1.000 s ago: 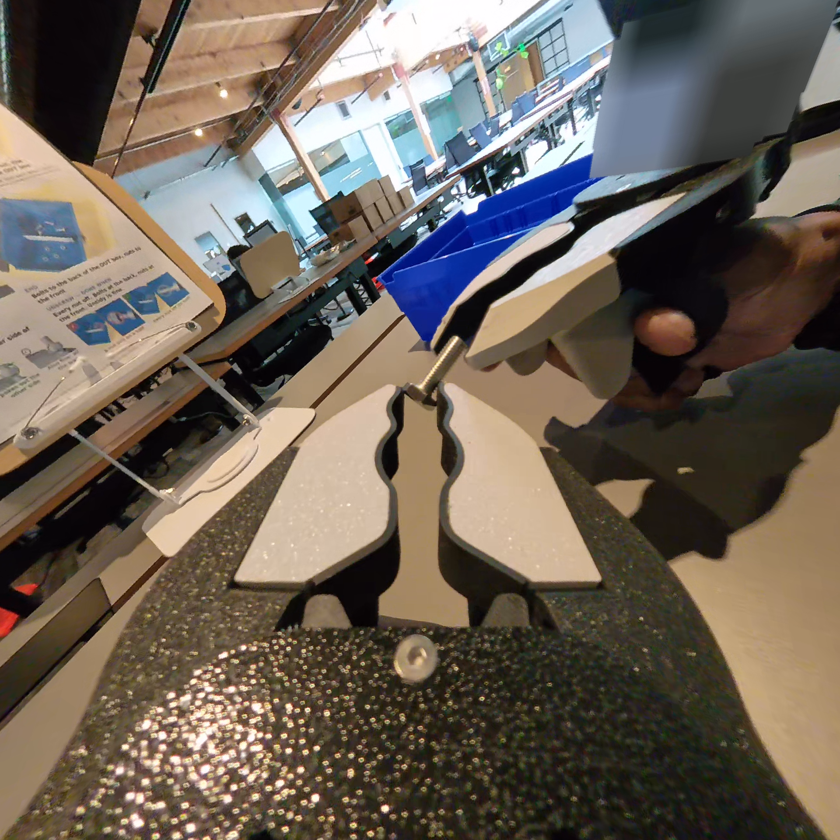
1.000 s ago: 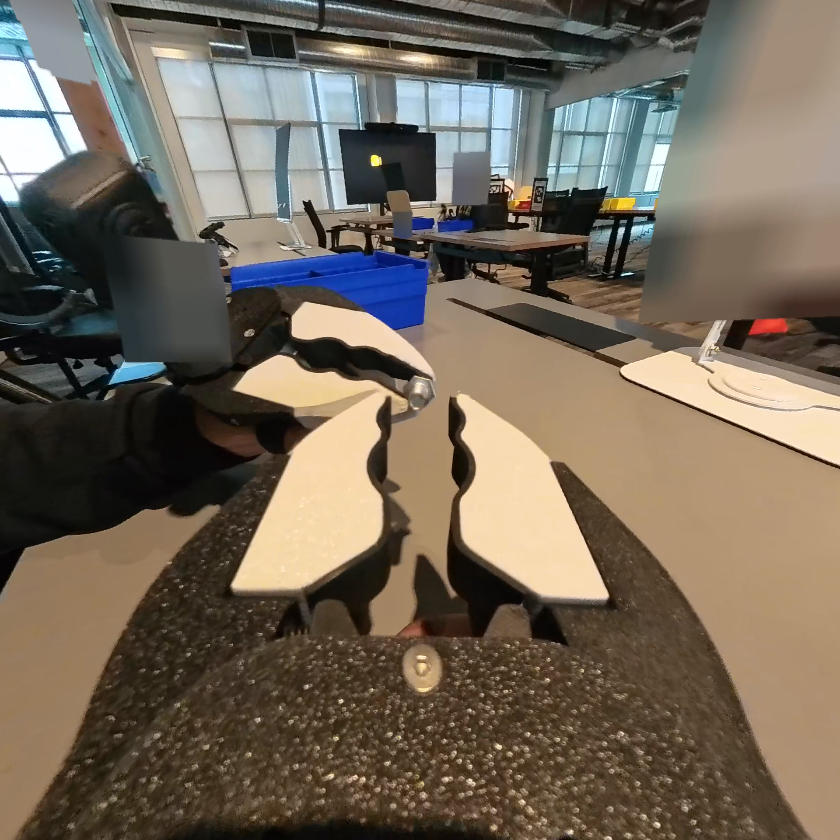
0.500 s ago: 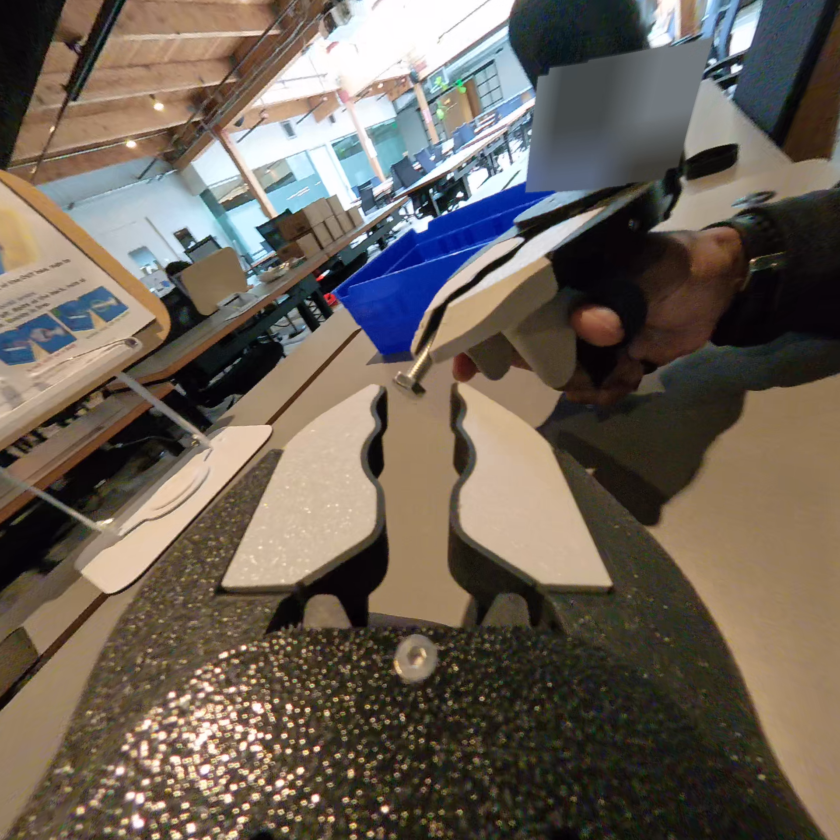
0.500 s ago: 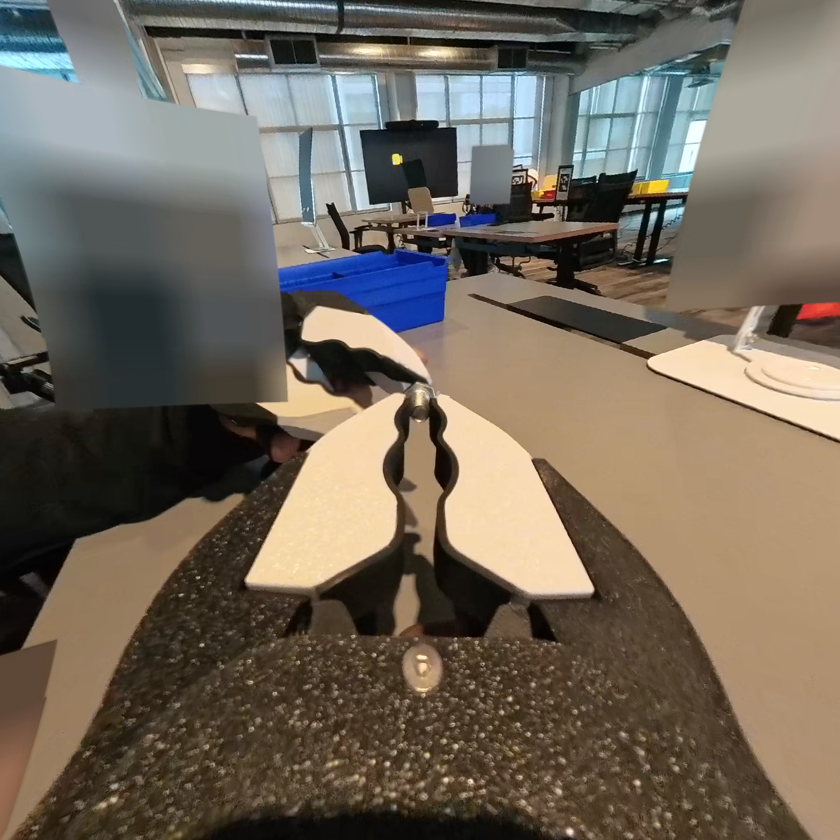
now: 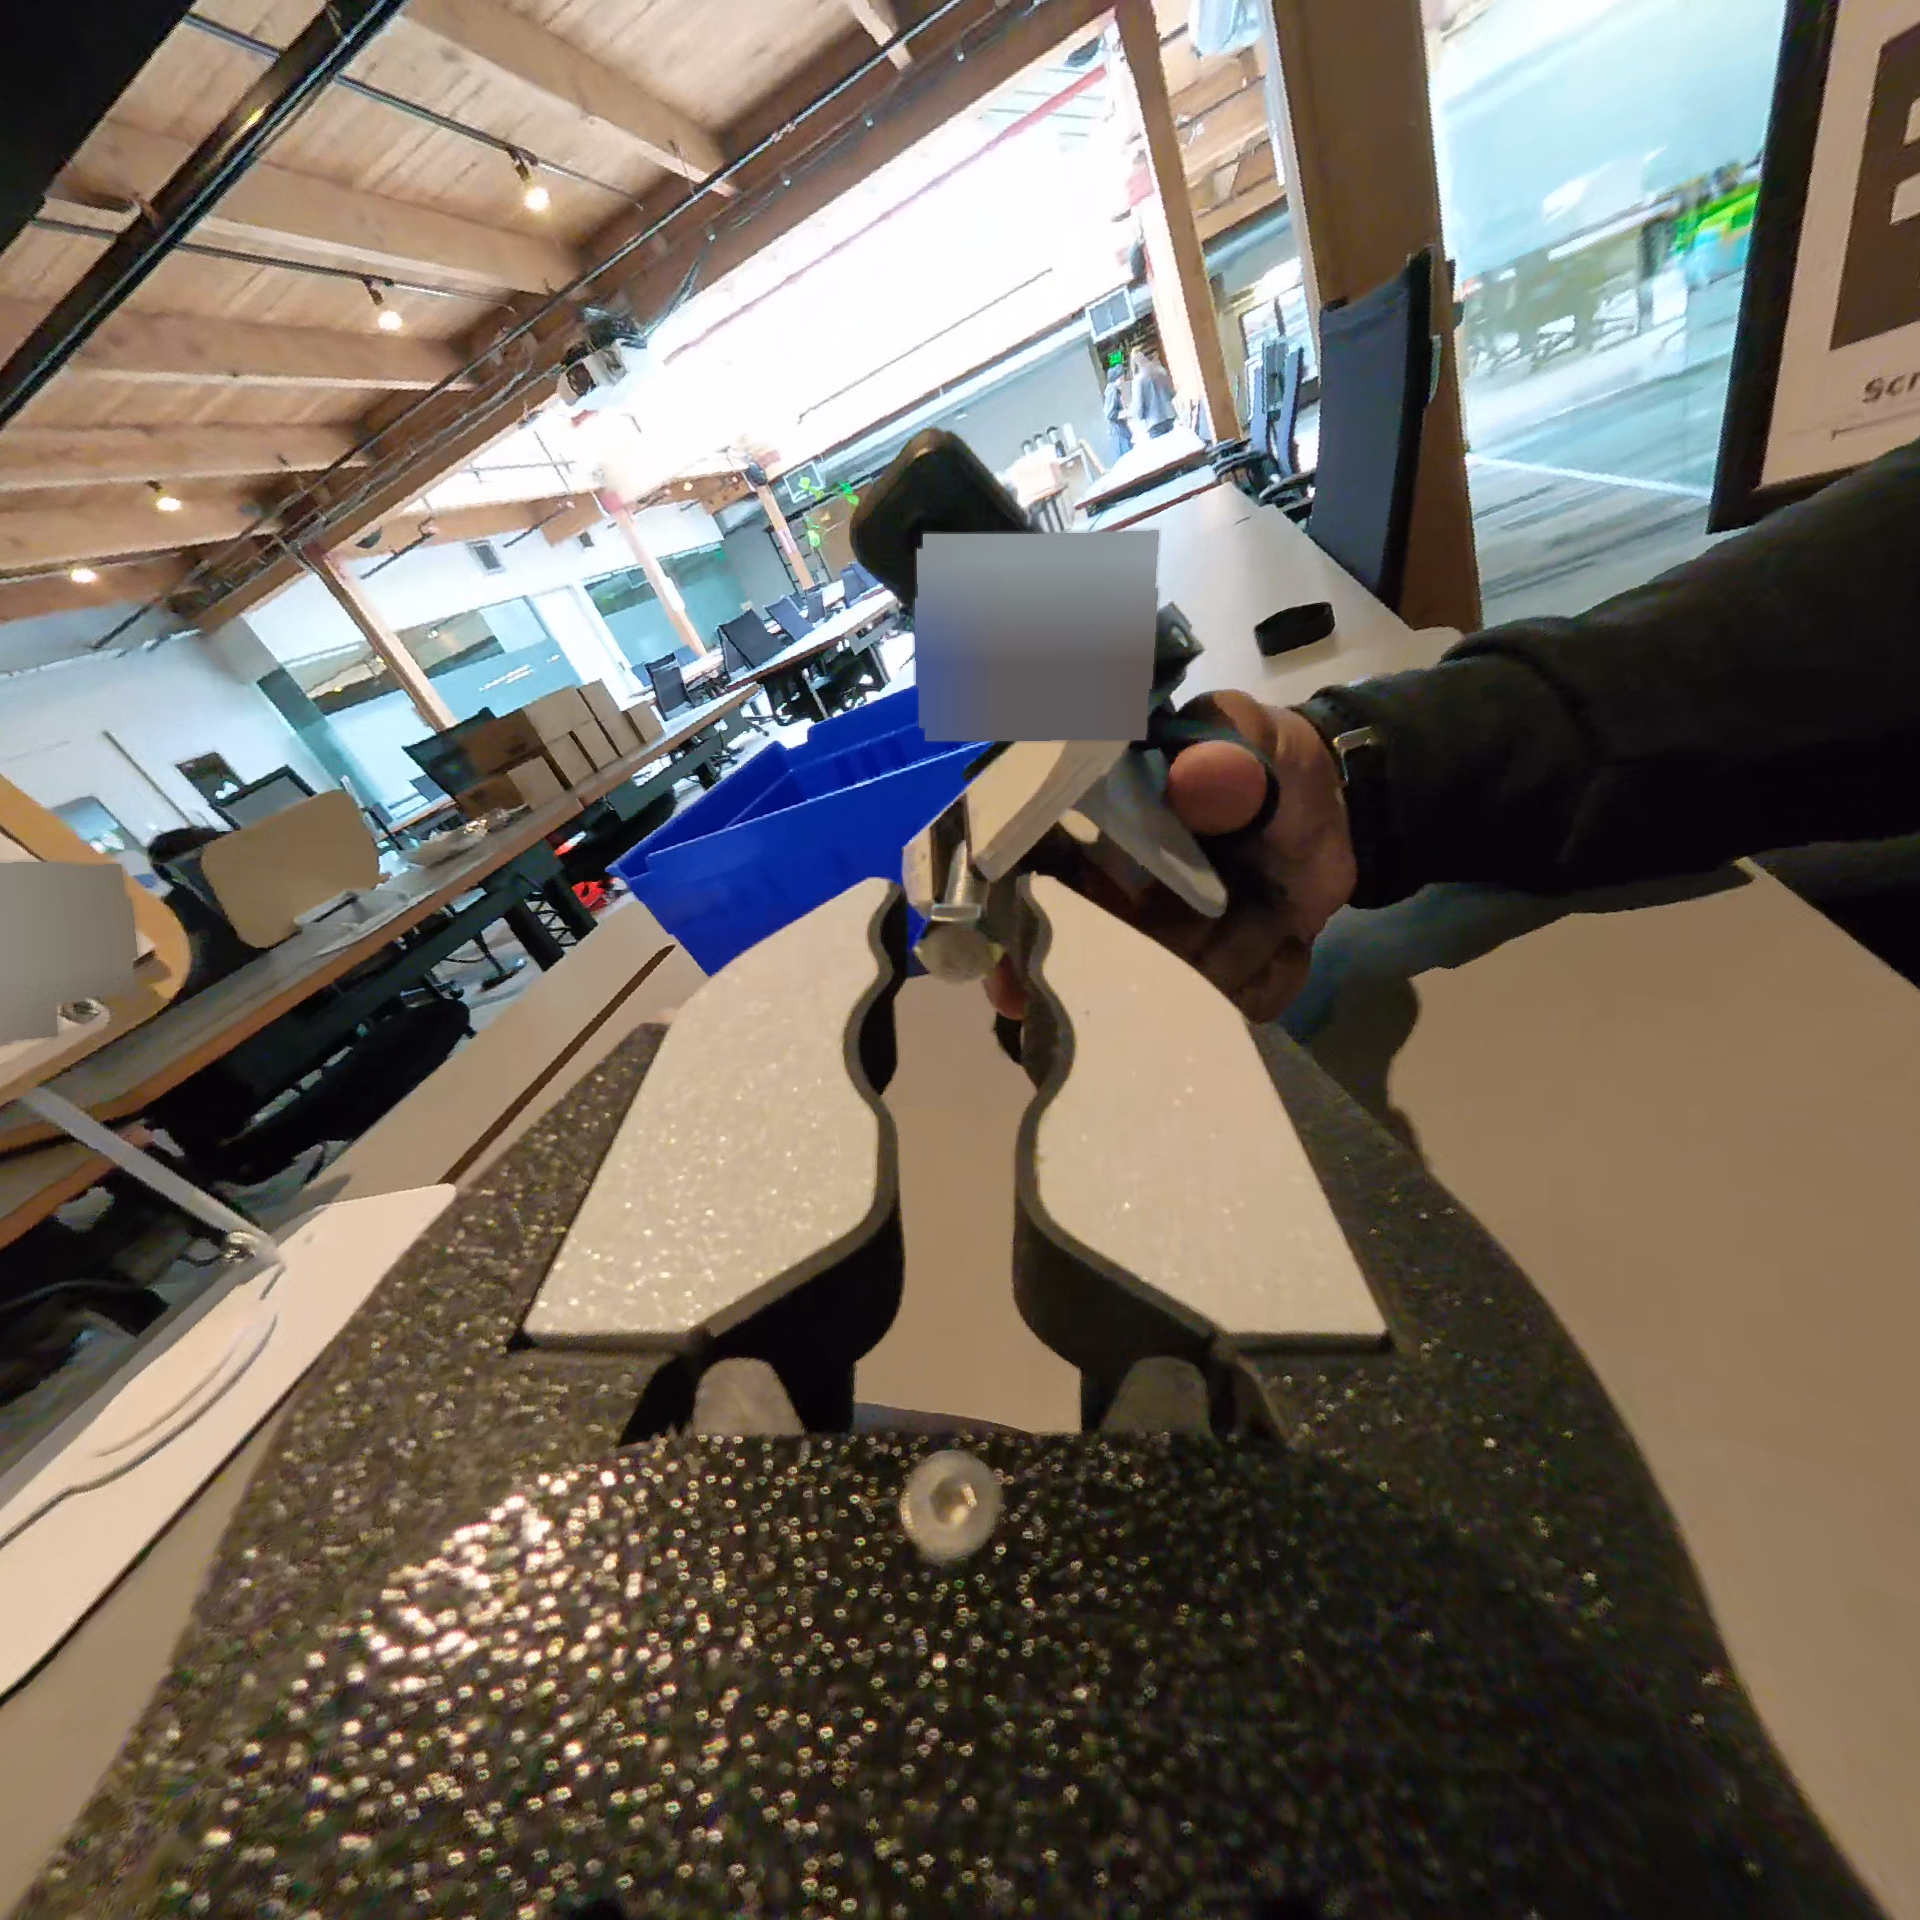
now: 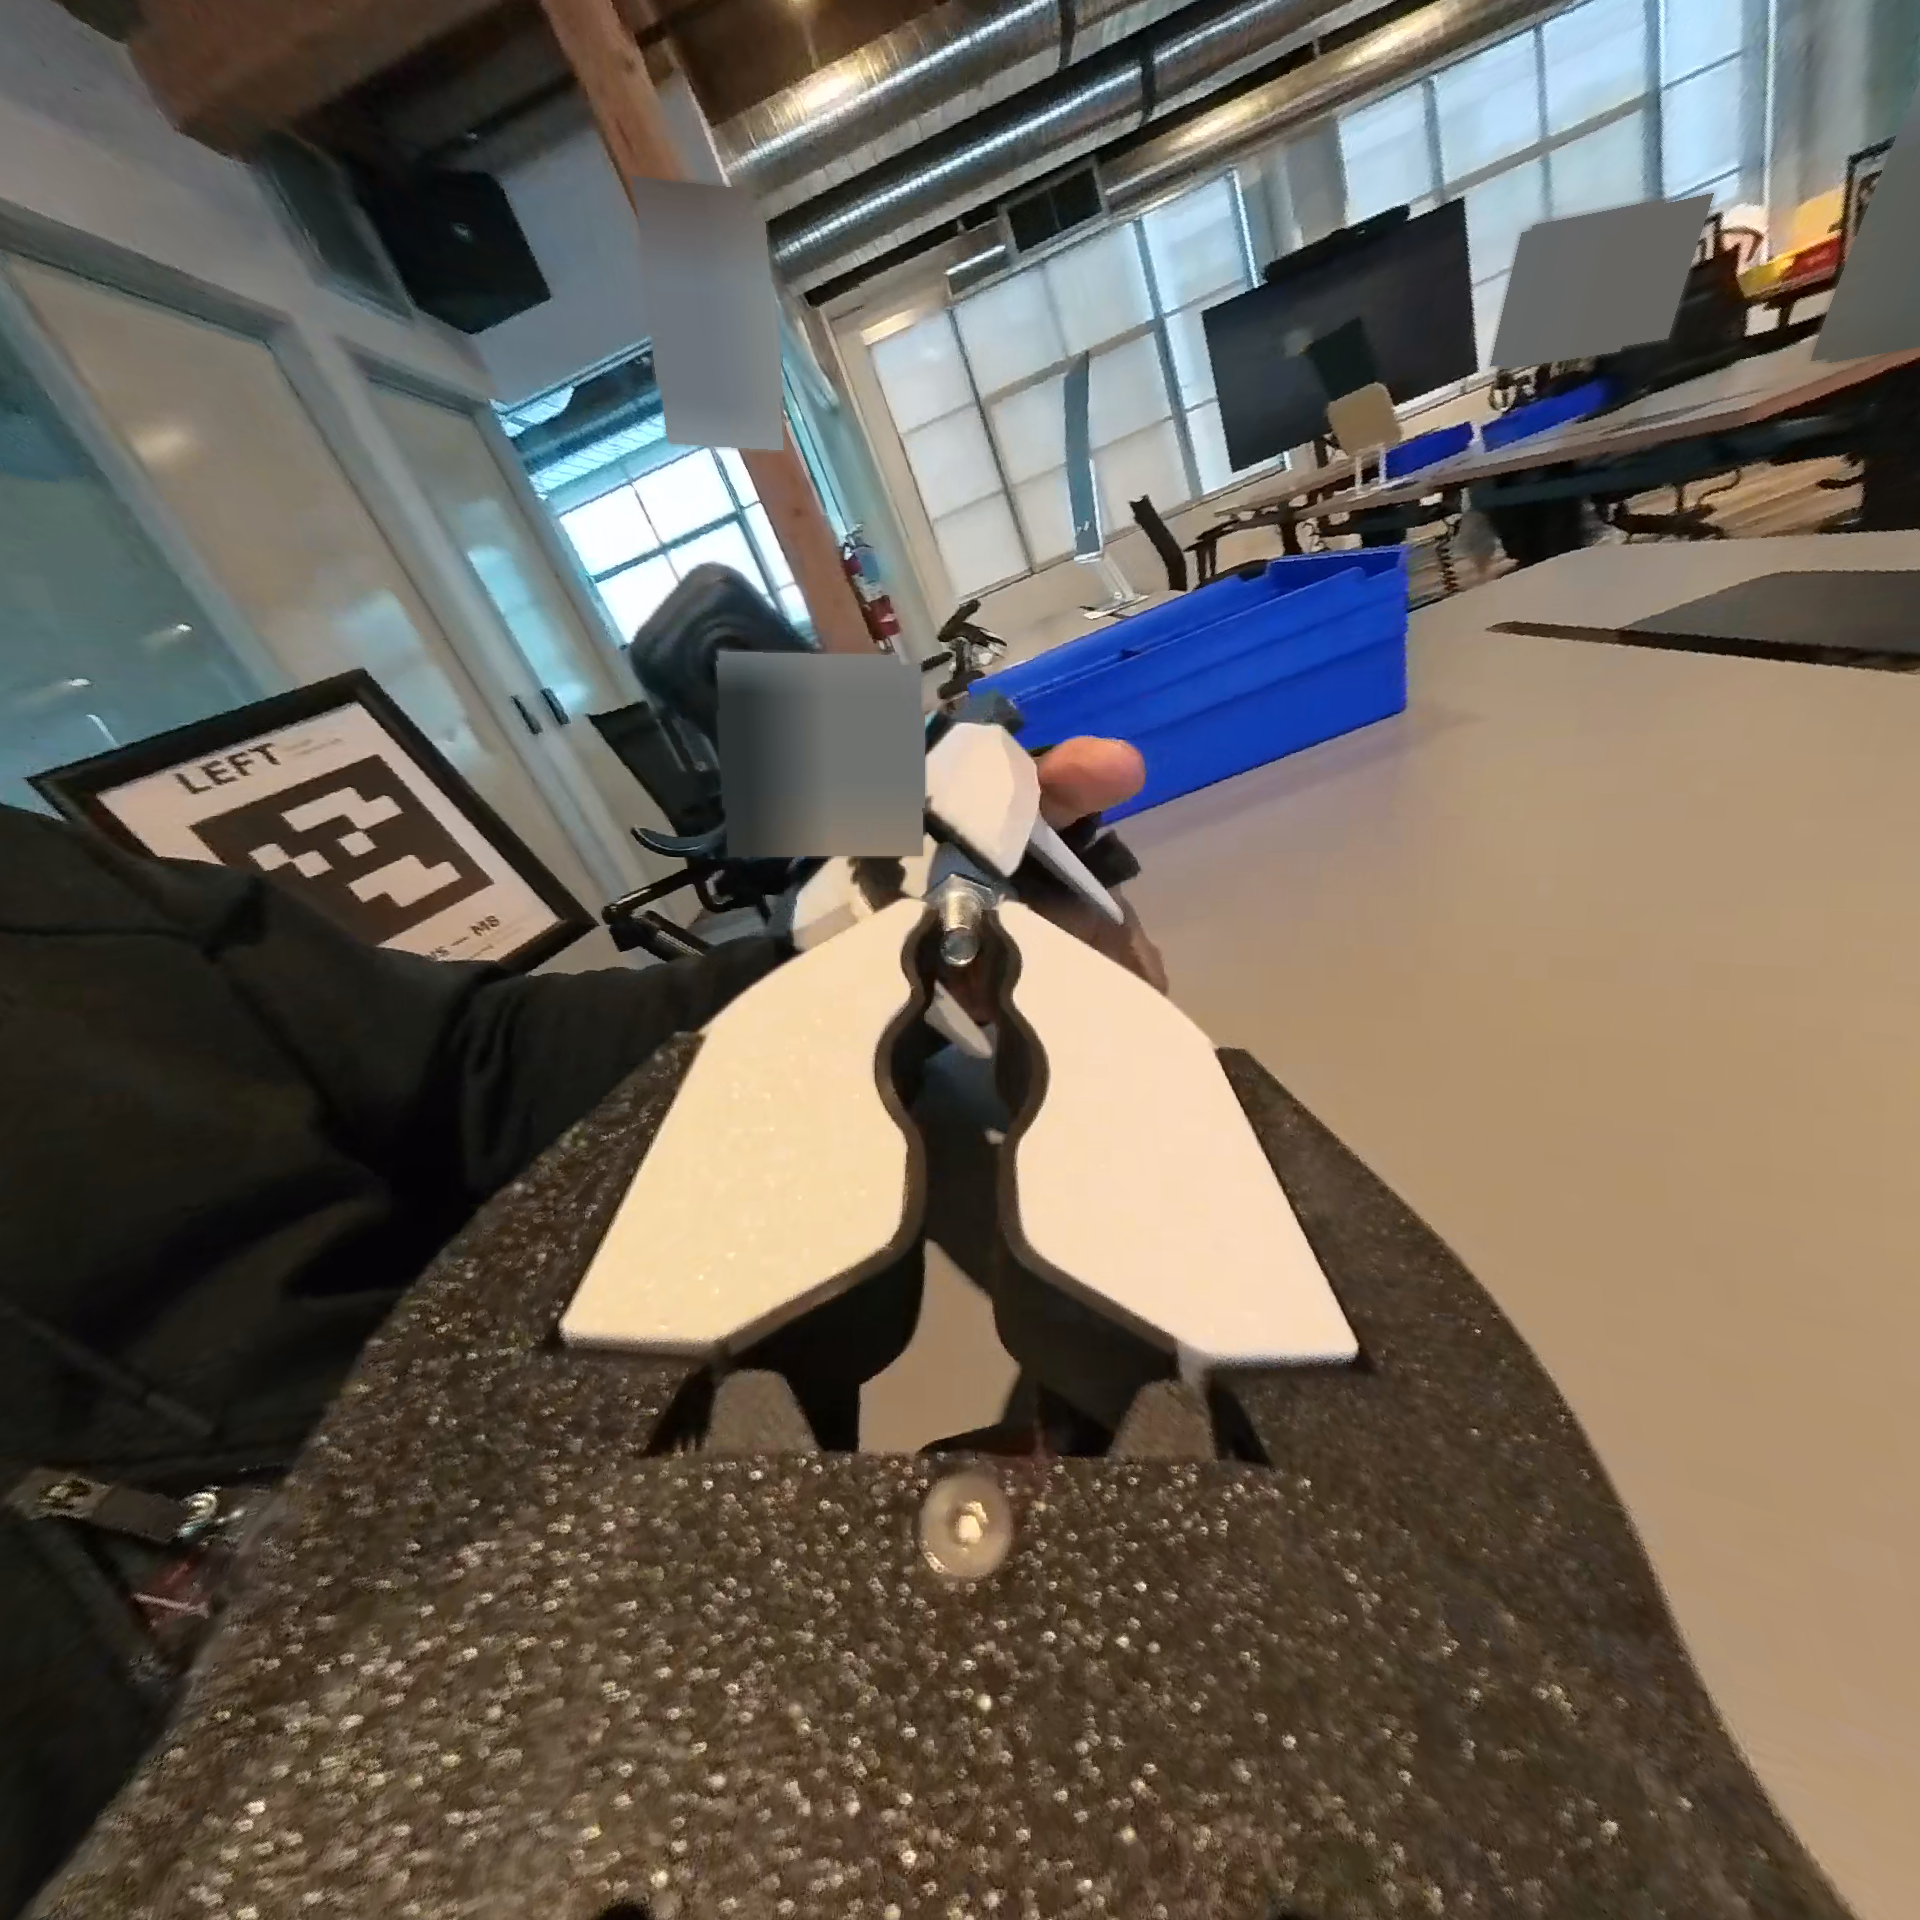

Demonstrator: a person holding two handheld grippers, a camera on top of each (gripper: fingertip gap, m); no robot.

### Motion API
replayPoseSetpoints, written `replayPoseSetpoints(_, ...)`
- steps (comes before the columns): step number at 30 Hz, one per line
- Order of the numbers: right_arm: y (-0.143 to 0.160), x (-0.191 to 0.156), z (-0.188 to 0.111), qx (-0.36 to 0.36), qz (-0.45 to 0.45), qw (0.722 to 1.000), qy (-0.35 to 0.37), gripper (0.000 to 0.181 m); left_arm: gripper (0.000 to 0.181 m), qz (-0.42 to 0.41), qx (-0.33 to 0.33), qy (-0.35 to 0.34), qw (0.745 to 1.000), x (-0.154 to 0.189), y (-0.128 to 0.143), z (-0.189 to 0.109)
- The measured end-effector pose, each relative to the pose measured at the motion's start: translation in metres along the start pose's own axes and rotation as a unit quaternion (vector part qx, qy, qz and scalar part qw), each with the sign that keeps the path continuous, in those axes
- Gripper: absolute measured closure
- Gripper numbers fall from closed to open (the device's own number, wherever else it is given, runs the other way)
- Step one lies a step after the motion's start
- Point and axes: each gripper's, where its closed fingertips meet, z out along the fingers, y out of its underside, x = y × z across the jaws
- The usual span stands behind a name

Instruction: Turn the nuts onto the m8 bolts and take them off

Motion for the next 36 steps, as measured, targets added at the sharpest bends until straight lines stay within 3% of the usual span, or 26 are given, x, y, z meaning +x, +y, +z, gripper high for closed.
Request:
replayPoseSetpoints(7,-0.002,0.001,-0.001,0.008,0.024,1.0,-0.006,0.174,0.165,0.058,-0.026,-0.026,0.998,-0.003,0.005,0.001)
replayPoseSetpoints(24,0.021,0.03,0.0,-0.075,-0.021,0.992,0.1,0.174,0.166,0.214,-0.185,-0.08,0.956,-0.015,0.051,0.004)
replayPoseSetpoints(36,0.024,0.043,-0.001,-0.087,-0.043,0.984,0.151,0.171,0.166,0.221,-0.259,-0.128,0.932,-0.029,0.066,0.001)
